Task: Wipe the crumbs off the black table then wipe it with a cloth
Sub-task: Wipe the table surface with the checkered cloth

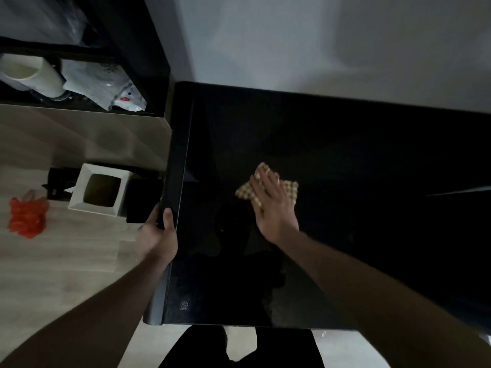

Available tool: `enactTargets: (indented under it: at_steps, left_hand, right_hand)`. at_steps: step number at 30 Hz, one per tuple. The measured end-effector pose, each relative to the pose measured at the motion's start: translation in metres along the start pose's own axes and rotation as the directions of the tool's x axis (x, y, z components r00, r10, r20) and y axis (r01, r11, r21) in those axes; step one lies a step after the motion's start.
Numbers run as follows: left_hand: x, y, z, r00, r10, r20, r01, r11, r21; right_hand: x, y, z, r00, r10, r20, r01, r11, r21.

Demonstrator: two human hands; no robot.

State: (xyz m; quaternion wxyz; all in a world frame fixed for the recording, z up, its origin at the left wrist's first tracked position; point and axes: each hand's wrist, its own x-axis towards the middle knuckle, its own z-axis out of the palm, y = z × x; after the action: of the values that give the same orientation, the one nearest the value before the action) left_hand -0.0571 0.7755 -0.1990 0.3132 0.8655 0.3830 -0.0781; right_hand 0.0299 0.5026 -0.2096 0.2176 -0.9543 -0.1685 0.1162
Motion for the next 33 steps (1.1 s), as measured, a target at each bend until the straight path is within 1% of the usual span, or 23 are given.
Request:
enactTargets:
  at_steps: [4,8,11,13,15,16,17,19,21,22,24,26,28,30,33]
  left_hand:
    - [0.003,-0.006,0.0,0.999,0.022,0.033,-0.022,0.999,-0.024]
    - [0.002,-0.009,0.0,0.999,0.001,0.044,-0.001,1.0,0.008]
    - [-0.004,-0.003,-0.003,0.997,0.018,0.081,-0.022,0.998,0.051]
    - [-0.006,0.001,-0.007,0.992,0.033,0.119,-0.042,0.996,0.078]
    - [-0.013,0.006,-0.009,0.987,0.042,0.157,-0.057,0.994,0.094]
    - [-0.02,0.007,-0.01,0.983,0.065,0.172,-0.082,0.992,0.093]
    - [-0.029,0.007,-0.01,0.977,0.101,0.186,-0.121,0.988,0.099]
    - [-0.049,0.001,-0.011,0.954,0.18,0.239,-0.225,0.959,0.174]
    - [-0.067,-0.01,-0.011,0.922,0.239,0.305,-0.328,0.9,0.287]
    - [-0.075,-0.016,-0.011,0.908,0.258,0.329,-0.367,0.869,0.332]
    - [-0.09,-0.021,-0.011,0.891,0.284,0.354,-0.414,0.827,0.38]
    - [-0.102,-0.023,-0.009,0.877,0.299,0.377,-0.445,0.801,0.4]
    - [-0.11,-0.021,-0.004,0.866,0.287,0.411,-0.462,0.775,0.432]
    - [-0.114,-0.015,-0.001,0.867,0.246,0.434,-0.445,0.774,0.451]
    - [-0.114,-0.008,0.003,0.873,0.207,0.441,-0.423,0.771,0.476]
  right_hand:
    - [-0.098,-0.015,0.015,0.997,-0.032,0.07,0.031,0.999,0.023]
    - [-0.196,-0.02,0.02,0.991,-0.06,0.121,0.055,0.998,0.042]
    - [-0.254,-0.015,0.019,0.97,-0.088,0.228,0.064,0.992,0.112]
    - [-0.273,-0.013,0.012,0.946,-0.114,0.304,0.069,0.985,0.156]
    - [-0.271,-0.013,-0.001,0.946,-0.104,0.306,0.027,0.969,0.246]
    - [-0.262,-0.012,-0.01,0.957,-0.084,0.277,0.002,0.96,0.281]
    - [-0.248,-0.01,-0.021,0.974,-0.057,0.217,-0.01,0.955,0.296]
    - [-0.208,0.001,-0.038,0.998,0.037,0.052,-0.051,0.956,0.288]
    - [-0.161,0.017,-0.053,0.987,0.155,-0.042,-0.139,0.957,0.253]
    - [-0.139,0.025,-0.06,0.982,0.177,-0.066,-0.159,0.964,0.215]
    - [-0.103,0.036,-0.068,0.975,0.221,-0.034,-0.215,0.968,0.132]
    - [-0.078,0.044,-0.068,0.954,0.297,0.047,-0.3,0.951,0.073]
    - [-0.066,0.045,-0.06,0.935,0.332,0.121,-0.334,0.942,-0.003]
    - [-0.069,0.038,-0.042,0.93,0.325,0.173,-0.316,0.946,-0.075]
    - [-0.099,0.021,-0.012,0.968,0.203,0.148,-0.183,0.973,-0.138]
